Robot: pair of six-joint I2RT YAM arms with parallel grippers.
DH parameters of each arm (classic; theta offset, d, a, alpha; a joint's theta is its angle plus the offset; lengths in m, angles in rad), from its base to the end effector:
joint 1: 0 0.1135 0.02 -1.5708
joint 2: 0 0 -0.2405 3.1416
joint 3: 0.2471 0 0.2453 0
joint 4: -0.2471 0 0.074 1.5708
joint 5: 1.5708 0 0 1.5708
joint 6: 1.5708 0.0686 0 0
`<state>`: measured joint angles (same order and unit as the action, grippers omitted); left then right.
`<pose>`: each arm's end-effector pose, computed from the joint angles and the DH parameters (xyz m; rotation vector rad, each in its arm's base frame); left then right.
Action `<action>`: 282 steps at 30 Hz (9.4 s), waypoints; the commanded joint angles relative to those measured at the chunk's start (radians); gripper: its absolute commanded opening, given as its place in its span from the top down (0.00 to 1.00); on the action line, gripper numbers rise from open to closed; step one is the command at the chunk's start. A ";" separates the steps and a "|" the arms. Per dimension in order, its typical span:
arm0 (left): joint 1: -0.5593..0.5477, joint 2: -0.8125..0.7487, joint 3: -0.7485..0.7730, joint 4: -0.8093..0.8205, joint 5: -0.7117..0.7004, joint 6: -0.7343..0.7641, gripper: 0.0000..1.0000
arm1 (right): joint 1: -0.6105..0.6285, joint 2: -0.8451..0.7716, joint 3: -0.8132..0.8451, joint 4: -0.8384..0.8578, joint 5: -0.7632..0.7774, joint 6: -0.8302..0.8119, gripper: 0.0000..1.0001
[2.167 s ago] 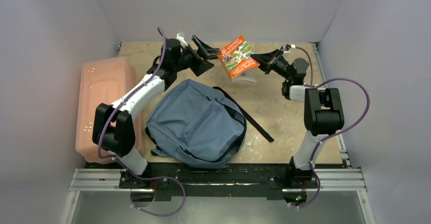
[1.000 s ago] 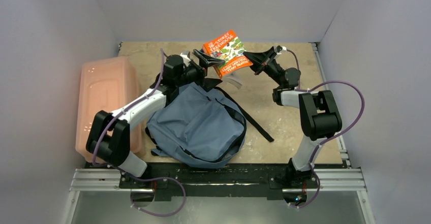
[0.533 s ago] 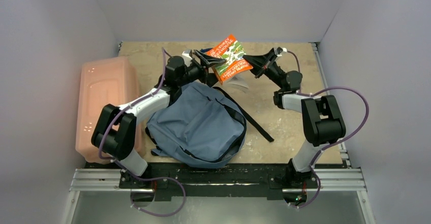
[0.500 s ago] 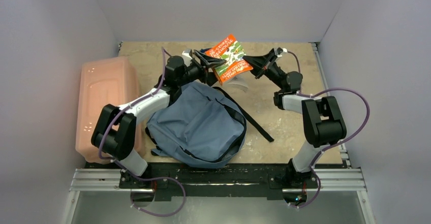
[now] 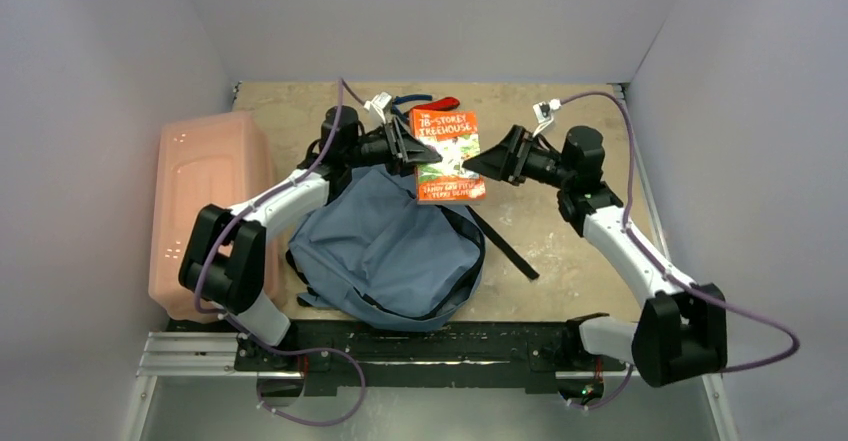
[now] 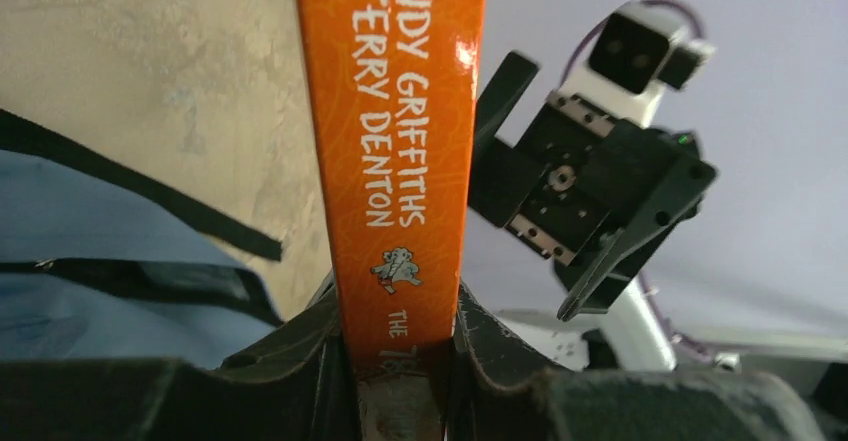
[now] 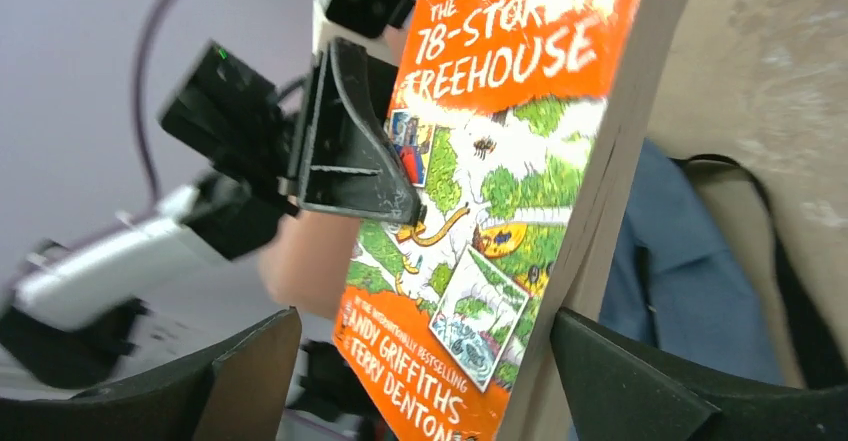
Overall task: Pack the student bag
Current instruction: Pick up the book from the center of the board, then place the book in the student bag, then zip the student bag at the center of the board.
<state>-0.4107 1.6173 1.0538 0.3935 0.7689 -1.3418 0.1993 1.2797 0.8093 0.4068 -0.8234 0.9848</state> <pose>0.3347 -0.1978 0.2566 -0.2916 2.1171 -1.8338 0.2945 0.1108 0.2819 0.0073 1.8640 1.5282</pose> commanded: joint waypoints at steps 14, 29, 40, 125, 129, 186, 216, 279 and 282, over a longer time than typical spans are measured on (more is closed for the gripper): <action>-0.040 -0.255 0.122 -0.225 0.459 0.604 1.00 | 0.039 -0.142 -0.096 -0.077 -0.312 -0.307 0.01; -0.117 -0.272 0.114 -0.037 0.519 0.520 1.00 | 0.121 -0.309 -0.122 0.079 -0.332 -0.147 0.31; -0.288 -0.383 0.230 -0.921 -0.558 1.072 0.35 | 0.121 -0.550 -0.019 -0.584 0.371 -0.329 1.00; -0.669 -0.457 0.229 -0.942 -1.049 1.194 1.00 | 0.604 0.364 -0.149 0.822 0.351 0.381 1.00; -0.645 -0.503 0.196 -0.957 -1.056 1.215 1.00 | 0.630 0.417 -0.130 0.901 0.435 0.334 1.00; -0.631 -0.523 0.069 -0.832 -0.939 1.094 1.00 | 0.638 0.451 0.021 0.385 0.689 -0.106 0.96; -0.465 -0.556 -0.057 -0.852 -0.841 0.852 0.37 | 0.741 -0.410 0.056 -0.664 0.739 -0.590 0.45; -0.464 -1.068 -0.423 -1.287 -1.126 0.378 0.39 | 1.020 0.374 0.223 -0.410 0.640 -0.622 0.72; -0.464 -1.075 -0.422 -1.293 -1.127 0.378 0.39 | 1.020 0.389 0.222 -0.378 0.614 -0.599 0.70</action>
<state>-0.8772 0.5556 0.6300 -0.9073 -0.3588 -0.9657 1.2209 1.6527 1.0103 -0.0410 -0.1539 0.3817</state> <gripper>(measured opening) 0.611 0.284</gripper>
